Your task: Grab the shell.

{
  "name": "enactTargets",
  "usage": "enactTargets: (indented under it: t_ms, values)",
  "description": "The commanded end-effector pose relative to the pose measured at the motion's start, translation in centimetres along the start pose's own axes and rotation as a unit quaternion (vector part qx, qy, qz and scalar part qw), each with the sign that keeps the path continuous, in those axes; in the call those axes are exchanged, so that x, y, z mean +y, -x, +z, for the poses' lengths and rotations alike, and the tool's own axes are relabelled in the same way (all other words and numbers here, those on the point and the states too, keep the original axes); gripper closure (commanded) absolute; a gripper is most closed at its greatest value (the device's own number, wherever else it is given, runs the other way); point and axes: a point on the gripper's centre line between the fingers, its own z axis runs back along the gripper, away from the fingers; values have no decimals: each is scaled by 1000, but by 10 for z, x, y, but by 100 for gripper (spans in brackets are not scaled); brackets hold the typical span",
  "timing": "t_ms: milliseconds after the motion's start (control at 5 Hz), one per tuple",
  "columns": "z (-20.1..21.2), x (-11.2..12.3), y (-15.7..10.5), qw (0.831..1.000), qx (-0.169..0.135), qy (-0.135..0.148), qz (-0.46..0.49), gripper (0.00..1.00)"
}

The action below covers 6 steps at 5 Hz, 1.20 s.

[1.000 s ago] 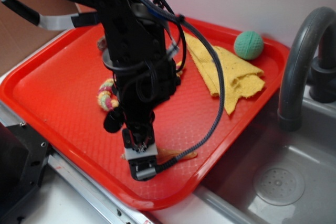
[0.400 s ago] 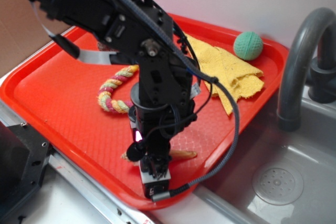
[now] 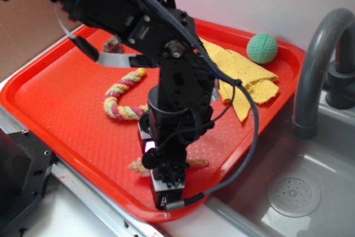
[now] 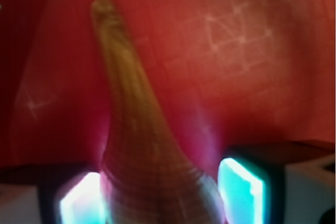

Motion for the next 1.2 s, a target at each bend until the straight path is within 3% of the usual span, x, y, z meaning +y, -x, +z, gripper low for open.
enactTargets:
  t_ms: [0, 200, 400, 800, 1000]
  values:
    - [47, 8, 27, 995, -54, 18, 87, 100]
    - [91, 50, 47, 979, -104, 50, 167, 100]
    - [129, 83, 74, 963, -130, 53, 230, 100]
    - [158, 104, 120, 928, -177, 47, 326, 100]
    - [153, 117, 116, 954, -109, 78, 268, 41]
